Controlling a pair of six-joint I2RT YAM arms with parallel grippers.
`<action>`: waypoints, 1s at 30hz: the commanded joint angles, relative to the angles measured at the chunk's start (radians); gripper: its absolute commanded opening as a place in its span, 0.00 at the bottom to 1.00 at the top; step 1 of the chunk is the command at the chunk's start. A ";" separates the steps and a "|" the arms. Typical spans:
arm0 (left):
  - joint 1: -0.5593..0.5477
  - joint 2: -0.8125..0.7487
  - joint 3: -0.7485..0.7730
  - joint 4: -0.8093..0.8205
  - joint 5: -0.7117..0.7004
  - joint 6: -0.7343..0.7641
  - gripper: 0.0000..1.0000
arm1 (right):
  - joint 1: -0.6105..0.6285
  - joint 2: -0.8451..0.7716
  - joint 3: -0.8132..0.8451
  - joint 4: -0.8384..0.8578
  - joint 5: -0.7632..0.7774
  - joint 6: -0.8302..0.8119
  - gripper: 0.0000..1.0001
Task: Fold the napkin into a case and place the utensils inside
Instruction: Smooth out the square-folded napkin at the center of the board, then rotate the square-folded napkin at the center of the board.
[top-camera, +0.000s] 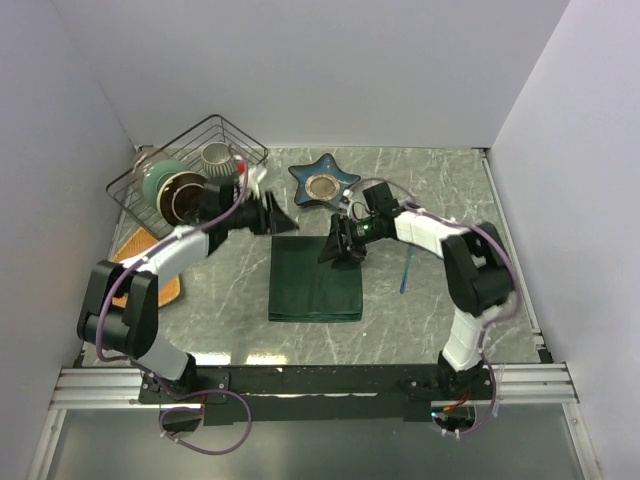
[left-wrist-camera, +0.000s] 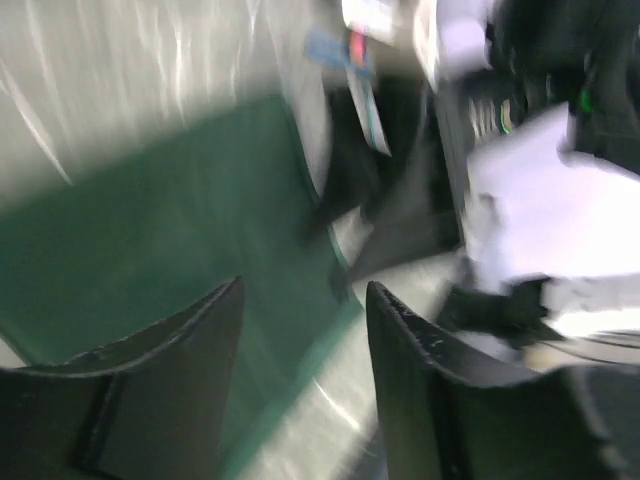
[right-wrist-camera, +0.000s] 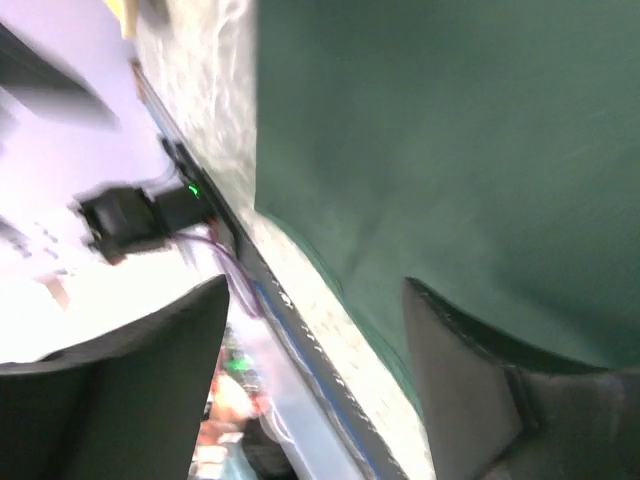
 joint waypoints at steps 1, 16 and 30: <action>0.001 0.041 0.210 -0.361 -0.136 0.464 0.51 | 0.067 -0.206 -0.041 -0.149 0.109 -0.238 0.66; -0.019 0.390 0.574 -0.547 -0.271 0.602 0.40 | 0.432 -0.467 -0.225 -0.222 0.663 -0.763 0.37; -0.056 0.511 0.631 -0.564 -0.382 0.730 0.39 | 0.586 -0.346 -0.276 -0.162 0.798 -0.794 0.34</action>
